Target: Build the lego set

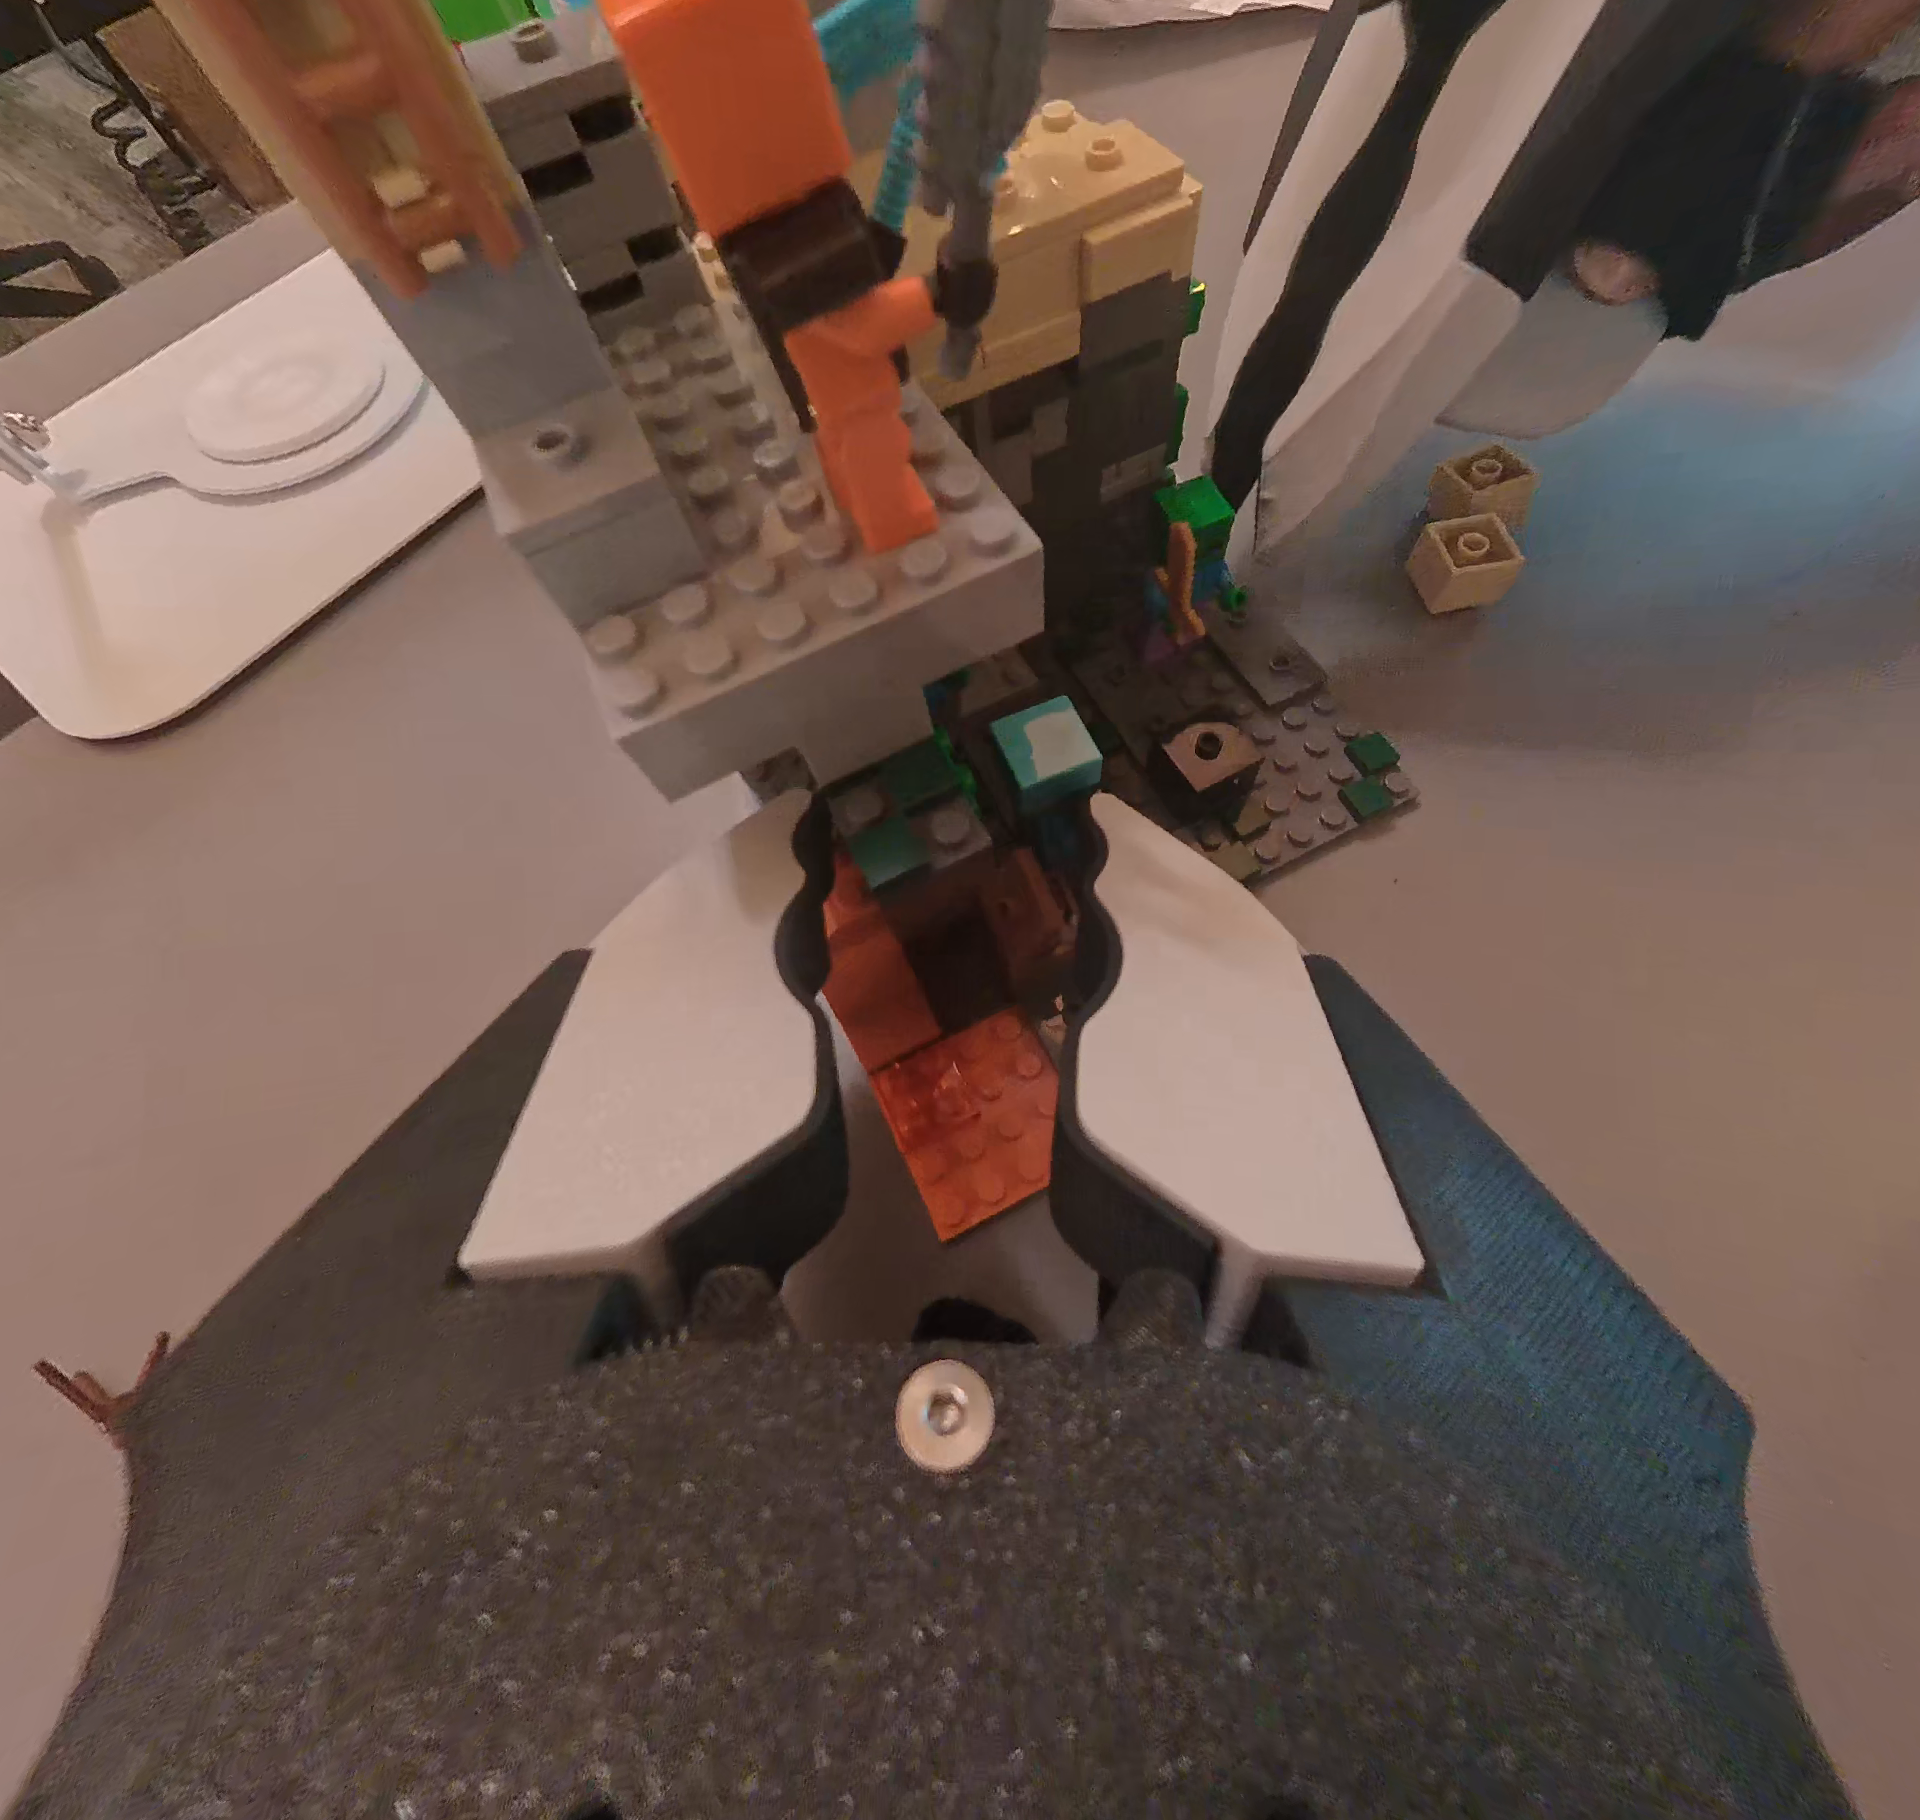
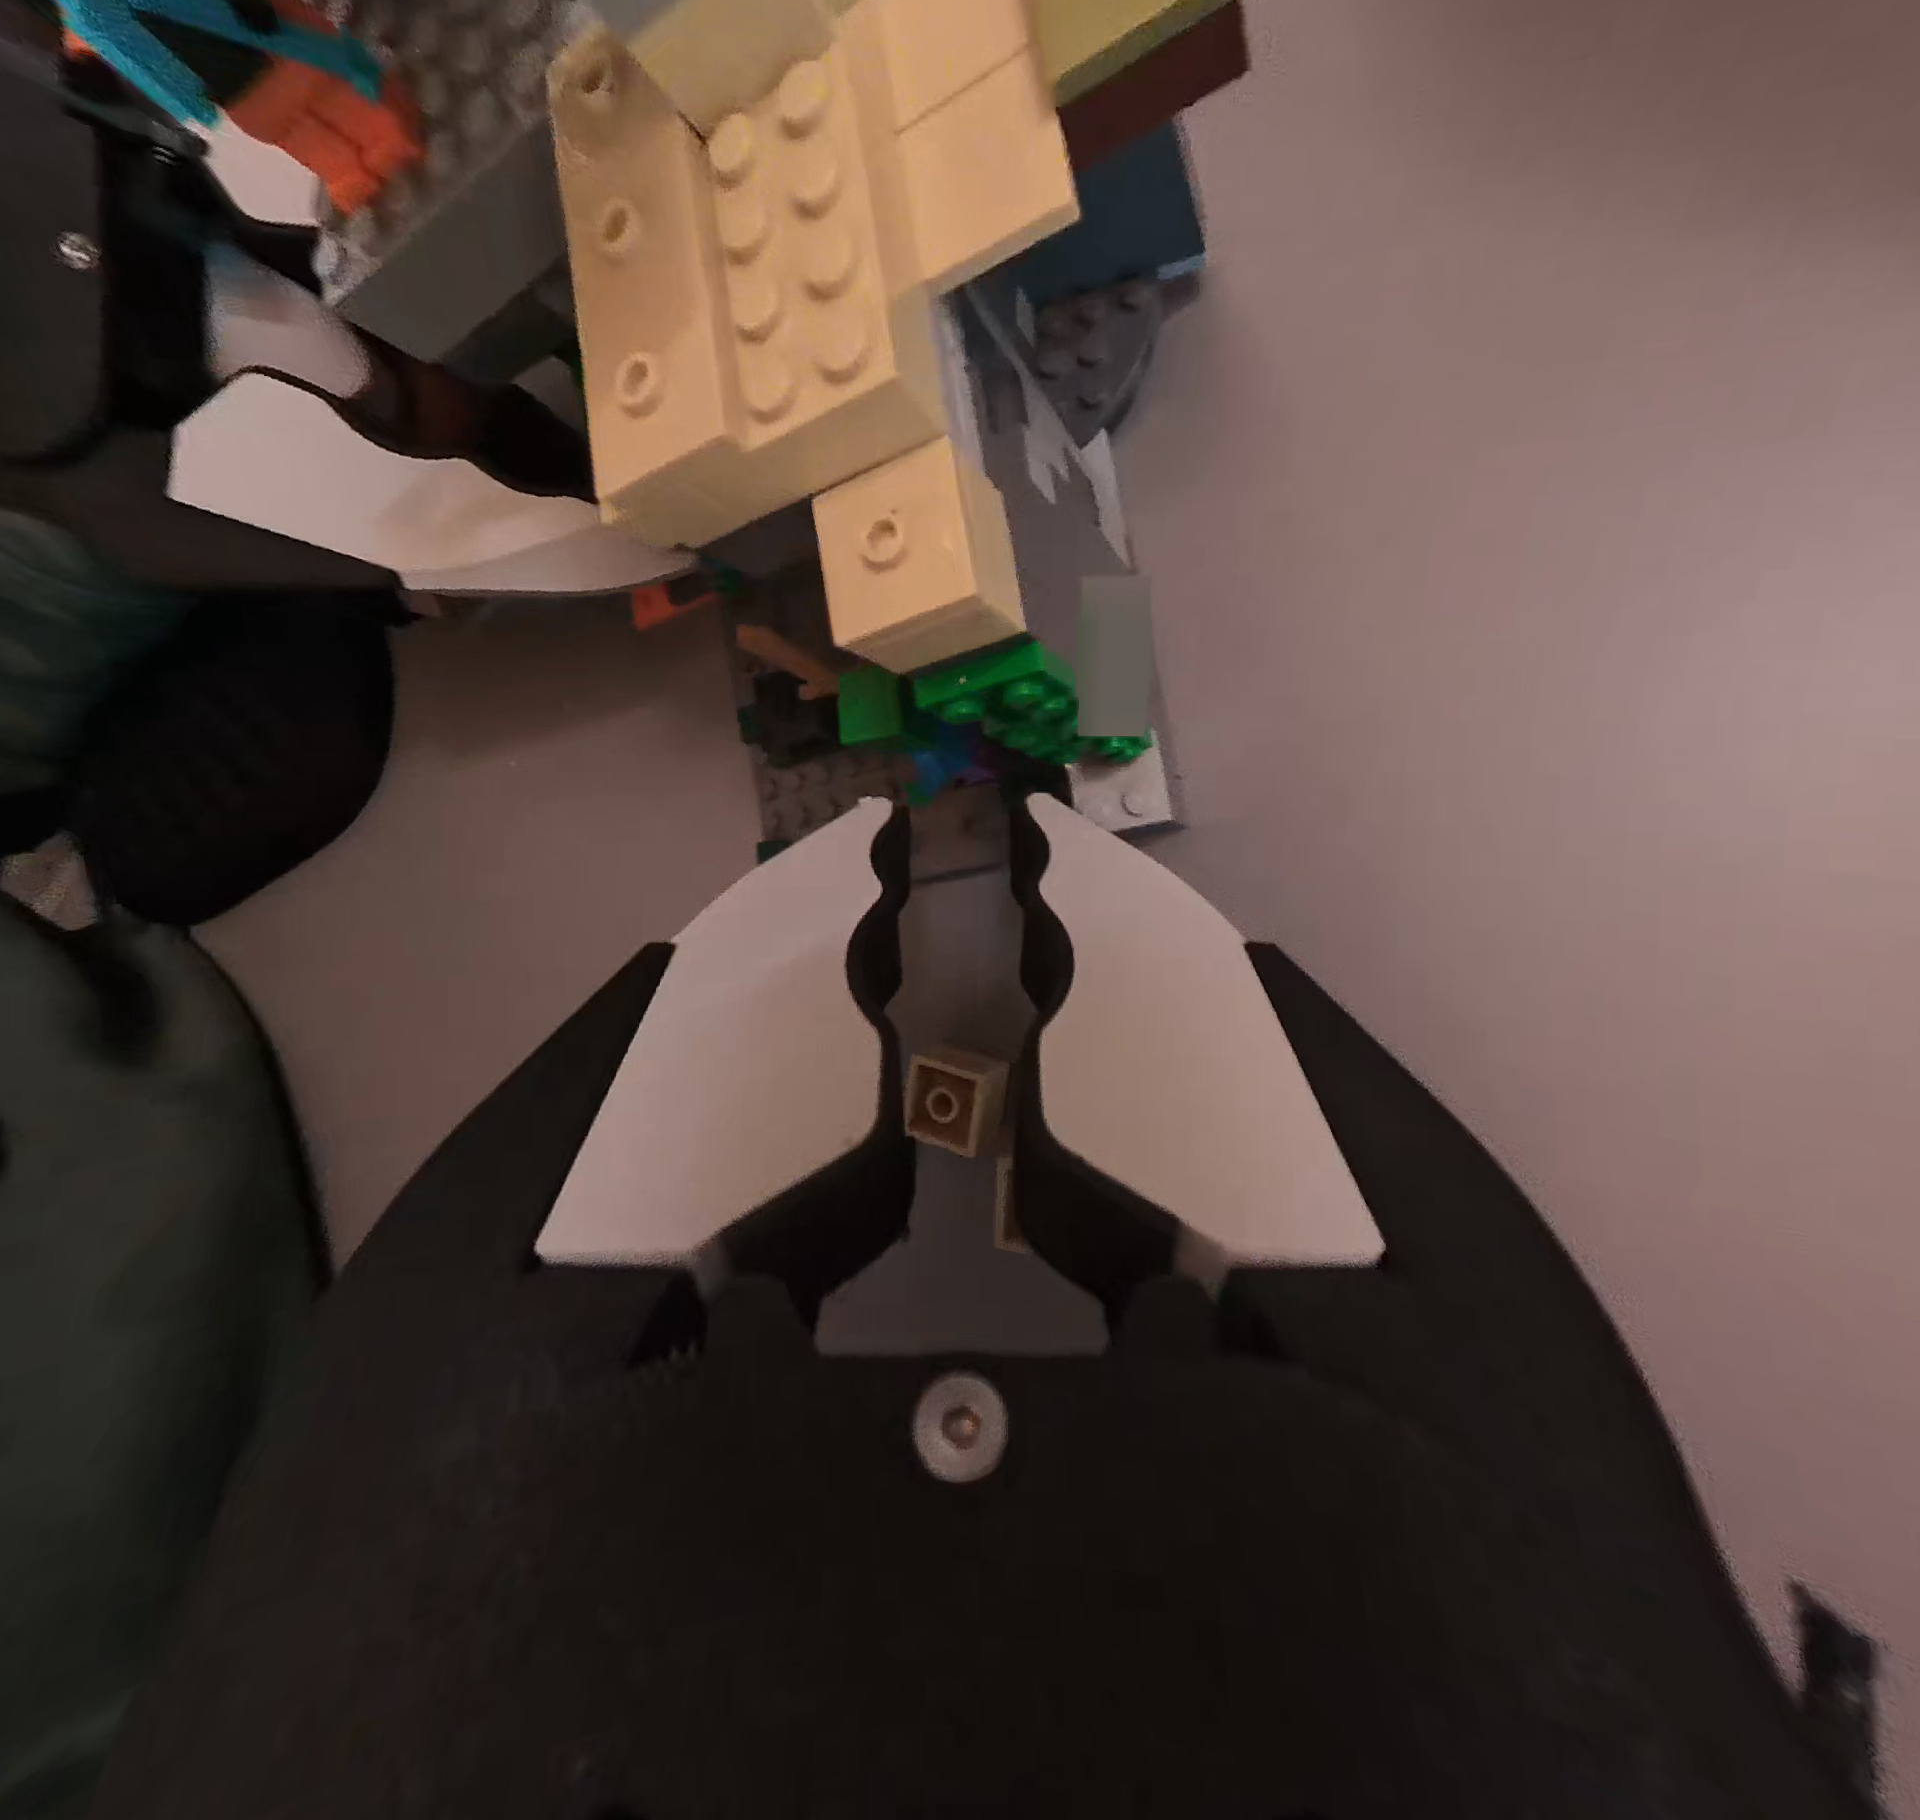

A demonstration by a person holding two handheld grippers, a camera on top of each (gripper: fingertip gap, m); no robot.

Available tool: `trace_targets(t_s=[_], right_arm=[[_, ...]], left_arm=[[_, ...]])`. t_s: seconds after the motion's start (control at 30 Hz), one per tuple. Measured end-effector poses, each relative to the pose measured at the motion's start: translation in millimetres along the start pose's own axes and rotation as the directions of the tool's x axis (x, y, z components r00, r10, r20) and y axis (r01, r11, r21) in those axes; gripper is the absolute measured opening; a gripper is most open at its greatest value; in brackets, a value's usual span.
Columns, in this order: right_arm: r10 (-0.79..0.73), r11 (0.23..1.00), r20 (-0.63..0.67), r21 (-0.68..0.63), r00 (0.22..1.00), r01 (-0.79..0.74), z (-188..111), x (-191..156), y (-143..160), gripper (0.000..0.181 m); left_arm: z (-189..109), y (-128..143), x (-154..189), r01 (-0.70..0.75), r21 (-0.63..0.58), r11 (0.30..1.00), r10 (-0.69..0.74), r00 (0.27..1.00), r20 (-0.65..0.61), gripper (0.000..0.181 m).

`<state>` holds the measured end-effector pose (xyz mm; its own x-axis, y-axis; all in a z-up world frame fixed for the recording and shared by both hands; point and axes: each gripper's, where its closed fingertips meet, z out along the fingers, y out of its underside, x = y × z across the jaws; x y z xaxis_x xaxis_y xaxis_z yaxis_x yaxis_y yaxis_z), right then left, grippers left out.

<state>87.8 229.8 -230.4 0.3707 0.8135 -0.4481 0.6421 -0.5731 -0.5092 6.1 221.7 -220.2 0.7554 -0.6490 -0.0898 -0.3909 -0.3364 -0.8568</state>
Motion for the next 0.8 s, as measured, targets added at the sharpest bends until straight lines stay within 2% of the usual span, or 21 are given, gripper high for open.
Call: trace_targets(t_s=[0.13, 0.2, 0.43, 0.5, 0.63, 0.73, 0.8], right_arm=[[0.017, 1.0, 0.024, -0.012, 1.0, -0.016, 7, -3, 1, 0.015], [0.042, 0.999, 0.039, -0.018, 0.998, -0.041, 10, -6, 1, 0.007], [0.282, 0.959, 0.164, -0.022, 0.945, -0.283, 10, -8, 1, 0.004], [0.297, 0.954, 0.177, -0.014, 0.938, -0.3, 10, -8, 1, 0.004], [0.227, 0.973, 0.14, 0.0, 0.964, -0.229, 5, -8, 1, 0.008], [0.099, 0.994, 0.11, 0.036, 0.989, -0.103, -15, -12, 0, 0.015], [-0.062, 0.994, 0.035, 0.096, 0.997, 0.058, -33, -12, -2, 0.017]], left_arm=[[0, 0, 0, -0.002, 0.001, 1.0, 0.002, 1.0, 0.002, 0.044], [0, 0, 0, -0.001, 0.001, 1.0, 0.001, 1.0, 0.002, 0.044], [0, 0, 0, -0.002, 0.001, 1.0, 0.002, 1.0, 0.0, 0.044], [0, 0, 0, -0.003, 0.001, 1.0, 0.003, 1.0, -0.001, 0.044], [0, 0, 0, -0.003, 0.003, 1.0, 0.003, 1.0, -0.004, 0.044], [0, 0, 0, -0.009, 0.006, 1.0, 0.009, 1.0, -0.001, 0.044], [0, 0, -1, -0.012, 0.007, 1.0, 0.012, 1.0, 0.001, 0.044]])
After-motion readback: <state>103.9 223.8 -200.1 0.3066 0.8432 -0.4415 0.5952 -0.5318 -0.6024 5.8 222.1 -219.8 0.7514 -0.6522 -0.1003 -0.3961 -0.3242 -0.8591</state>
